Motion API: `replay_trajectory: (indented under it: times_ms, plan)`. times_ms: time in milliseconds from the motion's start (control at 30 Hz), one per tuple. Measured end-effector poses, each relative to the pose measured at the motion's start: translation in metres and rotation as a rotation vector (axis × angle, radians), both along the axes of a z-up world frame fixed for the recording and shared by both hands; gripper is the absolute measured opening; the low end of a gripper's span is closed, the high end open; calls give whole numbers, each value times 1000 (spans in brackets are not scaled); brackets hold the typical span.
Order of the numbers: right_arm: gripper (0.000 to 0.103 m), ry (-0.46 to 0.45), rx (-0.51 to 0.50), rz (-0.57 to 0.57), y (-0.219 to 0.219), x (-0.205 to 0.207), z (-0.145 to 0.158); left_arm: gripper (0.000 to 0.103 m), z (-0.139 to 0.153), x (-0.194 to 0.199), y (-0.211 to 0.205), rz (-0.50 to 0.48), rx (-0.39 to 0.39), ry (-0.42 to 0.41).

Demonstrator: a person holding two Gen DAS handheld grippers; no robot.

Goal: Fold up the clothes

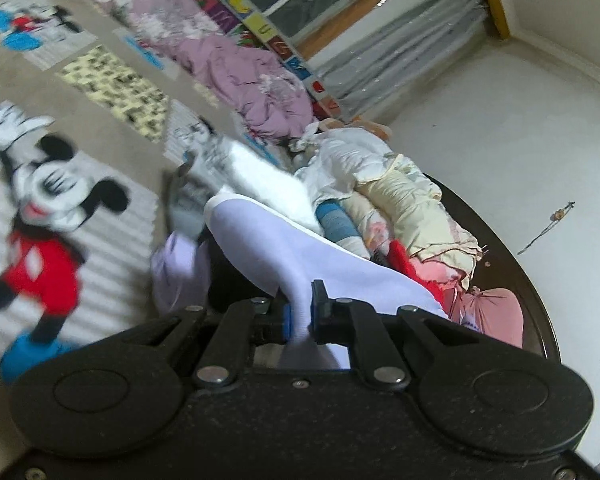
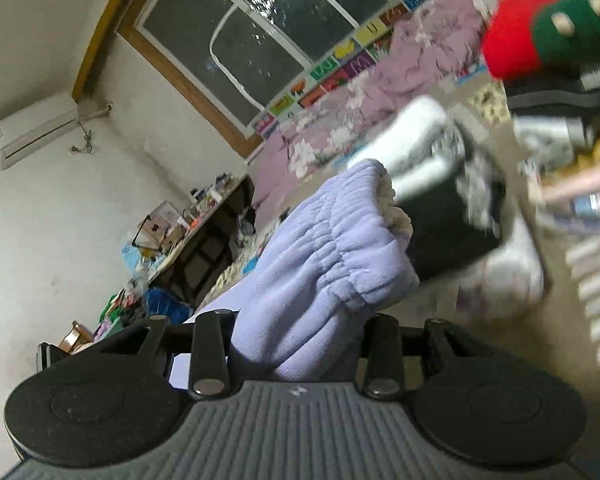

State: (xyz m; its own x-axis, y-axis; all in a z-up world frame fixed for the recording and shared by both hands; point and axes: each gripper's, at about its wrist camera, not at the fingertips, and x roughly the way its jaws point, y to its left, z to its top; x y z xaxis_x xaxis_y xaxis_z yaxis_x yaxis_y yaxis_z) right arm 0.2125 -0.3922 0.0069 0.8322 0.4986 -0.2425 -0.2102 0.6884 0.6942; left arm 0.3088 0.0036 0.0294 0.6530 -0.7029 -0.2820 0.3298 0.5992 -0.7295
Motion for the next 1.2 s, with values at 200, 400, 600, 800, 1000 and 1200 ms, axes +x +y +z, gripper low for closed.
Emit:
replay_trajectory:
  times_ms: [200, 400, 600, 800, 1000, 1200]
  plan:
    - [39, -84, -5, -65, -28, 52, 13, 7, 14, 75, -23, -40, 9, -48]
    - [39, -150, 23, -129, -52, 97, 1, 7, -5, 118, -38, -75, 18, -79]
    - [48, -89, 4, -208, -63, 121, -75, 7, -68, 136, -46, -54, 102, 11]
    - [50, -37, 21, -253, -70, 121, -117, 12, -79, 128, -38, -11, 153, 36]
    - [77, -52, -211, -360, -60, 82, -78, 19, -36, 96, -27, 58, 246, -162]
    - [76, -263, -558, -387, -19, 49, -46, 20, -37, 93, -78, -29, 392, -284]
